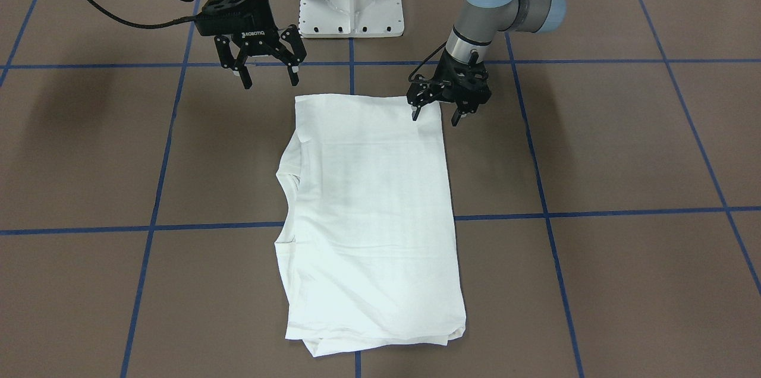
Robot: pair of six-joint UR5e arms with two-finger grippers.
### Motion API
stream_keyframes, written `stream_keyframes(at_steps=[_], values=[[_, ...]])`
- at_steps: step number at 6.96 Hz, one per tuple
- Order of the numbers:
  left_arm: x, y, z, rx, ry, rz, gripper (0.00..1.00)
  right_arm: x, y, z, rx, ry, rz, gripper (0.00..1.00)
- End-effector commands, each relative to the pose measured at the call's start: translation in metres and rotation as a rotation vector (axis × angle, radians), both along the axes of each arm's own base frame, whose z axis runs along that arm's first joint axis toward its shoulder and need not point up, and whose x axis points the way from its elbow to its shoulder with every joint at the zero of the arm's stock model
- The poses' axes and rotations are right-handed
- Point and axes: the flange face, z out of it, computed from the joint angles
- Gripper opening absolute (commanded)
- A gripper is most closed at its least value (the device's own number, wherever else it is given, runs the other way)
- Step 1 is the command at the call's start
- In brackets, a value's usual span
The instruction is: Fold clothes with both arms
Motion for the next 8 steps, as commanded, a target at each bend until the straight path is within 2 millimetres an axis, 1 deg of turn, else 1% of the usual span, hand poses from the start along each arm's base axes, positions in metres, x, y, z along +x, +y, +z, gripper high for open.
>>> stream_keyframes(at_steps=[1,2,3,4,5,6,7,8], values=[[0.006,0.010,0.002,-0.004,-0.005,0.017,0.92,0.000,0.000,0.001,0.000,0.002,-0.001,1.00],[0.005,0.012,0.005,-0.008,-0.008,0.019,0.87,0.000,0.000,0.001,0.000,0.003,-0.001,1.00],[0.008,0.019,0.008,-0.010,-0.013,0.030,0.85,0.000,0.000,0.001,0.000,0.002,-0.001,1.00],[0.009,0.022,0.009,-0.012,-0.012,0.036,0.81,0.000,0.000,0.001,0.000,0.002,-0.001,1.00],[0.008,0.028,0.010,-0.012,-0.012,0.045,0.81,0.000,0.000,0.001,0.000,0.003,-0.001,1.00],[-0.002,0.035,0.008,-0.010,-0.003,0.049,0.79,0.000,0.000,0.001,0.000,0.003,-0.001,1.00],[-0.006,0.041,0.010,-0.011,-0.003,0.055,0.74,0.000,0.000,0.001,0.000,0.003,-0.001,1.00],[-0.005,0.045,0.010,-0.012,-0.002,0.062,0.73,0.000,0.000,0.001,0.000,0.003,-0.001,1.00]])
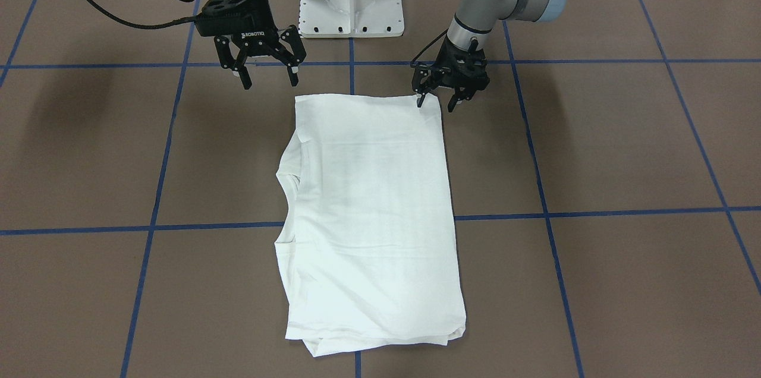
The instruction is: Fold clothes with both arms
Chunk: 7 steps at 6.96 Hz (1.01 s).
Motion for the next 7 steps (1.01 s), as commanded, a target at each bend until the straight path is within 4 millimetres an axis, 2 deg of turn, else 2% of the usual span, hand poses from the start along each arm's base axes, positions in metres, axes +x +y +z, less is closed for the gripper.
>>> stream_keyframes(at_steps=[1,7], values=[[0.0004,0.0086,-0.0002,-0.003,0.003,0.014,0.69,-0.0001,0.0000,0.0001,0.000,0.000,0.000,1.00],[0.0069,0.0141,-0.0002,-0.004,0.002,0.027,0.68,0.0009,-0.0007,-0.0003,0.001,0.000,0.003,1.00]])
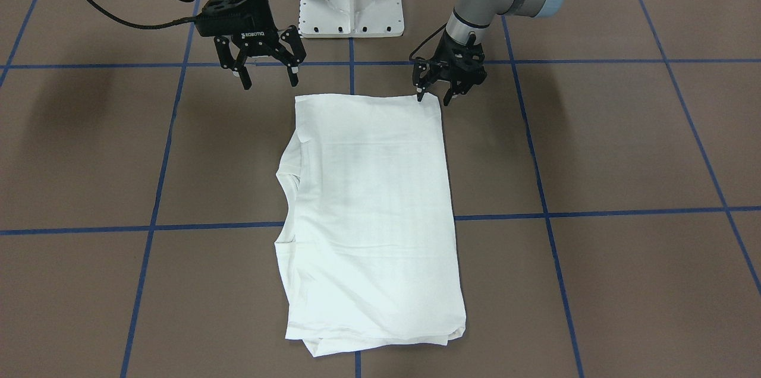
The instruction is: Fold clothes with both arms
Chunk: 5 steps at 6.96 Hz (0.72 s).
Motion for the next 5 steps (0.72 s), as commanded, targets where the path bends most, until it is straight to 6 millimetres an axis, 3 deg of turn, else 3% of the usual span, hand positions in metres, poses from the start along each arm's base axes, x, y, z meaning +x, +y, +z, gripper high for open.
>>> stream_keyframes(at_steps=[1,4,5], values=[[0.0027,0.0030,-0.0013,0.001,0.002,0.006,0.68,-0.0005,-0.0001,0.0016,-0.001,0.004,0.000,1.00],[0.0047,0.0032,-0.0009,0.001,0.000,0.006,0.55,0.0004,-0.0006,0.0010,-0.001,0.003,0.002,1.00],[0.0049,0.0031,-0.0020,0.002,0.003,0.006,0.55,0.0004,-0.0006,0.0010,-0.001,0.003,0.002,1.00]])
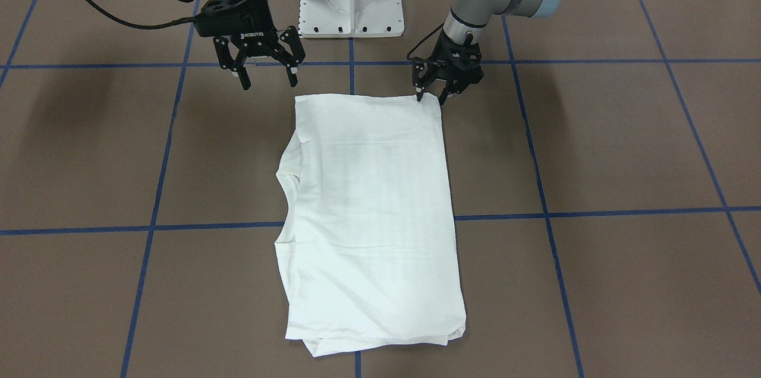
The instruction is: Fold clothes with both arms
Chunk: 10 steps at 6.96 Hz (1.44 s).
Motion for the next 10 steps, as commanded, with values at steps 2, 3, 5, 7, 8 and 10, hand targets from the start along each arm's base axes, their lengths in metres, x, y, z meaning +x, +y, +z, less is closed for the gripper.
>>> stream_keyframes(at_steps=[2,3,5,7,8,10], values=[[0.002,0.000,-0.002,0.001,0.003,0.001,0.55,0.000,0.000,0.001,-0.001,0.001,-0.001,1.00],[0.003,0.000,-0.003,0.002,0.005,0.001,0.49,0.000,0.000,0.001,0.000,0.002,0.000,1.00],[0.002,0.000,-0.003,-0.035,0.014,-0.022,0.00,-0.004,-0.001,0.009,-0.009,0.017,0.001,1.00],[0.000,0.001,-0.007,-0.032,0.023,-0.022,0.00,-0.003,0.000,0.017,-0.103,-0.028,0.073,1.00],[0.000,0.001,-0.008,-0.032,0.025,-0.022,0.00,-0.012,0.012,0.021,-0.189,-0.073,0.131,1.00],[0.000,0.001,-0.009,-0.033,0.028,-0.025,0.00,-0.057,0.024,0.033,-0.376,-0.130,0.235,0.95]])
